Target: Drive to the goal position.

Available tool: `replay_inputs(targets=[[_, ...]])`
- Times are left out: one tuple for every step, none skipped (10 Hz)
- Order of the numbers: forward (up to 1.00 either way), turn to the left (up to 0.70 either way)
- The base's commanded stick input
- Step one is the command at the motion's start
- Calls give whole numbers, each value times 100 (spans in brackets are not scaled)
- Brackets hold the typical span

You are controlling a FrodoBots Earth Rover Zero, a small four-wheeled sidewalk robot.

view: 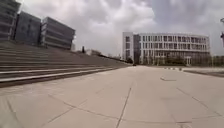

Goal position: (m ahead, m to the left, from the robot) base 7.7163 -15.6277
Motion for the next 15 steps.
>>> replay_inputs(targets=[[50, -2], [50, -2], [50, -2], [50, -2], [50, -2], [50, -2], [50, -2], [50, -2], [50, -2], [50, -2], [50, -2], [50, -2], [50, -2], [50, -2], [50, -2]])
